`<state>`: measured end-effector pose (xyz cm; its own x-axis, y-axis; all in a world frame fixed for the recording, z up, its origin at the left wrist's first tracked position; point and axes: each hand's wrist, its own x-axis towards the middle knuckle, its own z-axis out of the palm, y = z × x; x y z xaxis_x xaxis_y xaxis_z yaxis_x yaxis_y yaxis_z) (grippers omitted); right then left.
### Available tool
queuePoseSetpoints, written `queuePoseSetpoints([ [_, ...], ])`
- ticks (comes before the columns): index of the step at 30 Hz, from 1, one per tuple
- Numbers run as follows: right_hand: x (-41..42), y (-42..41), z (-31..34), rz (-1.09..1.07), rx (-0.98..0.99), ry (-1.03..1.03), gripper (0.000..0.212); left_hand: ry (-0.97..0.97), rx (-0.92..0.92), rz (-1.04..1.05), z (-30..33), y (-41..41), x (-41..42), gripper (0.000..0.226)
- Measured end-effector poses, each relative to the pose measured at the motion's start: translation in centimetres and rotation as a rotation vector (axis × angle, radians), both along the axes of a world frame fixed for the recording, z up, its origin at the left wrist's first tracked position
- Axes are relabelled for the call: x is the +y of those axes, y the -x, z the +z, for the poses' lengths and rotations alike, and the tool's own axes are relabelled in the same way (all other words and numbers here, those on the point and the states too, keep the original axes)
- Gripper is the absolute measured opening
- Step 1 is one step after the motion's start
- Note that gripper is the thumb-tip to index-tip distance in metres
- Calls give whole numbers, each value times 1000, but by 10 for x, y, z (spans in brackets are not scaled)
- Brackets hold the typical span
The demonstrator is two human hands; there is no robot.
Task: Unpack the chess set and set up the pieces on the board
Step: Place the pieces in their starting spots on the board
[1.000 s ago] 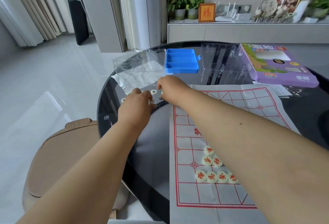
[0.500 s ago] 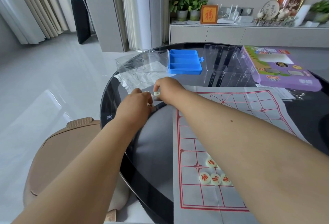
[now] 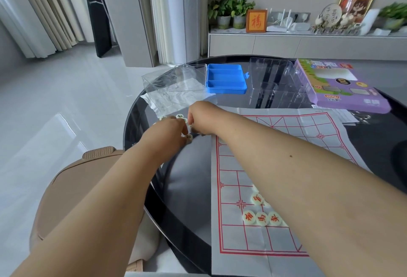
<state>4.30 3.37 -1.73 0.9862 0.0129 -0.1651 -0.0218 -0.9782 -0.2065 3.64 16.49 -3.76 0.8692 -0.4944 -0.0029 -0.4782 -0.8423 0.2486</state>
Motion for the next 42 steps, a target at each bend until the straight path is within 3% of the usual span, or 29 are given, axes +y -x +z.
queuePoseSetpoints([
  [6, -10, 16, 5, 38, -49, -120, 25, -57, 3, -4, 0, 1, -2, 30],
  [12, -83, 59, 31, -111, -153, -212, 17, 43, -36, -46, 18, 13, -26, 34],
  [19, -149, 105, 18, -334, -44, -142, 13, 24, -33, -236, 8, 50, -96, 40],
  [25, -157, 112, 8, -368, -6, -158, 27, 49, -48, -270, 2, 61, -114, 48],
  [30, -151, 106, 20, -345, -130, -136, 23, 156, -52, -224, 9, 51, -94, 43],
  [35, -107, 86, 19, -213, -213, -187, 20, 205, -102, -8, 16, 23, -46, 34],
  [39, -62, 61, 10, -105, -215, -231, 21, 145, -95, 203, 14, -5, 4, 36],
  [42, -32, 41, 3, -15, -206, -236, 32, 46, -87, 239, 7, -17, 27, 46],
])
